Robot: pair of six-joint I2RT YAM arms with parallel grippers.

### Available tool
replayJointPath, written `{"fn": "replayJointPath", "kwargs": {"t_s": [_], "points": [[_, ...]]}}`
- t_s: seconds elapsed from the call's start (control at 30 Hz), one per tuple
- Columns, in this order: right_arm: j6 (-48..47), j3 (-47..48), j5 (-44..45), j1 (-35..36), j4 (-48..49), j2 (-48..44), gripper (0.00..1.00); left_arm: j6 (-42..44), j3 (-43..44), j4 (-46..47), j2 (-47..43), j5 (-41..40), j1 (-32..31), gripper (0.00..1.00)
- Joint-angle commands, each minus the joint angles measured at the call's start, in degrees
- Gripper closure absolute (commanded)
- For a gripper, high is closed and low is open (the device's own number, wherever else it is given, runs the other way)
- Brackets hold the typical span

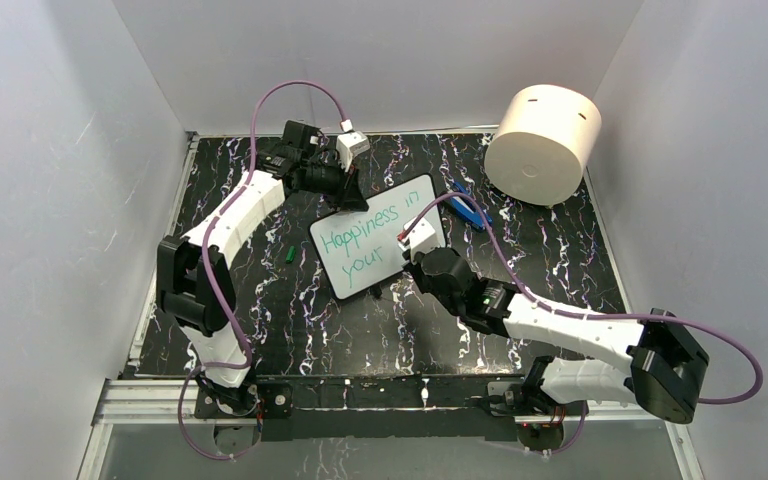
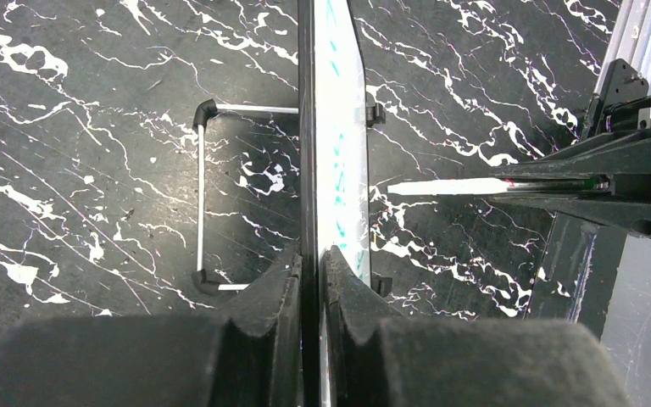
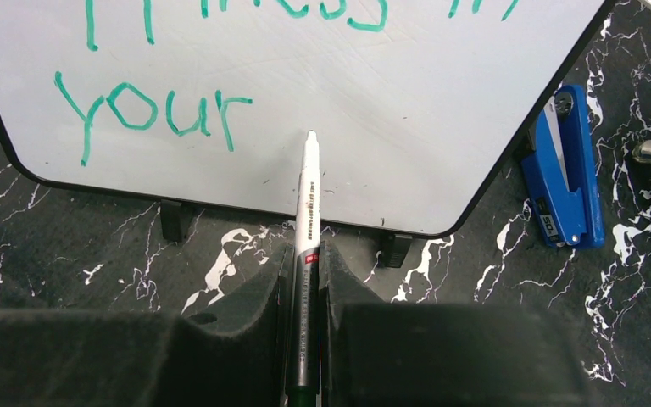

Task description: Write a sentence on the whiteboard

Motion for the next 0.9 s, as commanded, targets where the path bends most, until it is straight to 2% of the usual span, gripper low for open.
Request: {"fn": "replayJointPath", "kwargs": {"t_s": [0.0,0.87], "points": [[-0.88,2.72,0.92,0.3,3.79,0.75,1.0,1.99,-3.73,-4.52,-0.82,-3.53,-1.13,1.0],[-0.8,2.83,1.89,0.37,5.84,3.12,1.0,1.15,-4.63,-3.67,0.0,-2.95,-1.13,1.0]]}}
